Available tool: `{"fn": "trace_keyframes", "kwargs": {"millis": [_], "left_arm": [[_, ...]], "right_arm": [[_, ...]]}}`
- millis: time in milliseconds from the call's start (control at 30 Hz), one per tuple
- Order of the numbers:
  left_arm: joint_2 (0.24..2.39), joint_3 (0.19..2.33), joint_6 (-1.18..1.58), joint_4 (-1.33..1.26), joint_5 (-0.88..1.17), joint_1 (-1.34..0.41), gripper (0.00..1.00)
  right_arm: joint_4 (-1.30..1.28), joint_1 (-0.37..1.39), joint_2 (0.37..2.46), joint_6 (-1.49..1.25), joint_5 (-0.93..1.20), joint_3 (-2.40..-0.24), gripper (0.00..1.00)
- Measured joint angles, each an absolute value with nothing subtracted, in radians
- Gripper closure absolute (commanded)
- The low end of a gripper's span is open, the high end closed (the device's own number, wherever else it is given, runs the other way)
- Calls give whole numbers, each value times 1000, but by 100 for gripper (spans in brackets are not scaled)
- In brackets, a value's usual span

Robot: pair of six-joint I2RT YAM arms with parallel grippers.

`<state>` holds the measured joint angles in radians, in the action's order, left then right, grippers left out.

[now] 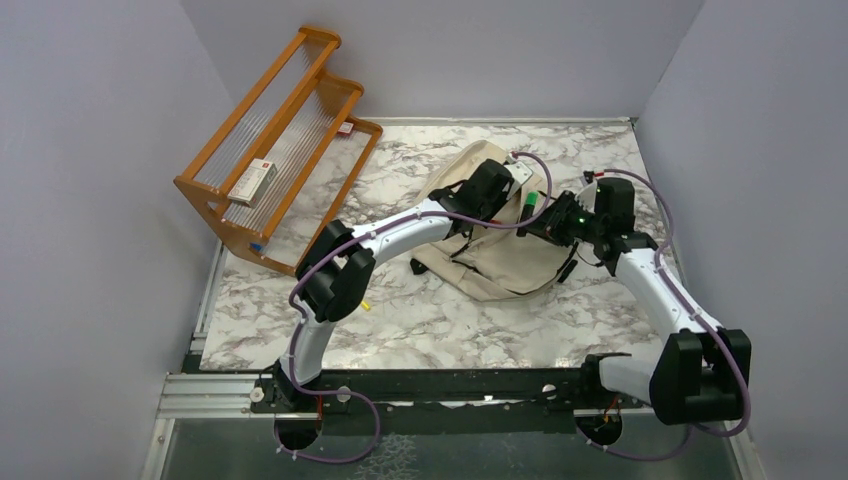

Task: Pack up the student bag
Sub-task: Place the stationery in the student bag.

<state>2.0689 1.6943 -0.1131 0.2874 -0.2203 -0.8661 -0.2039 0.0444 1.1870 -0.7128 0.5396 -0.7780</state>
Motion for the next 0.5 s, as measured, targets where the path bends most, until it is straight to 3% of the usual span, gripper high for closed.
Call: {"fn": "trace_keyframes", "kwargs": {"millis": [267,500], "left_arm": [[2067,1695,-82,287,-216,-866,100],[2053,1695,-49,287,-202,-866,100]], "right_arm": [[-162,48,1298,-742,622,-755,100],[-112,85,1368,-770,672,-750,100]]}}
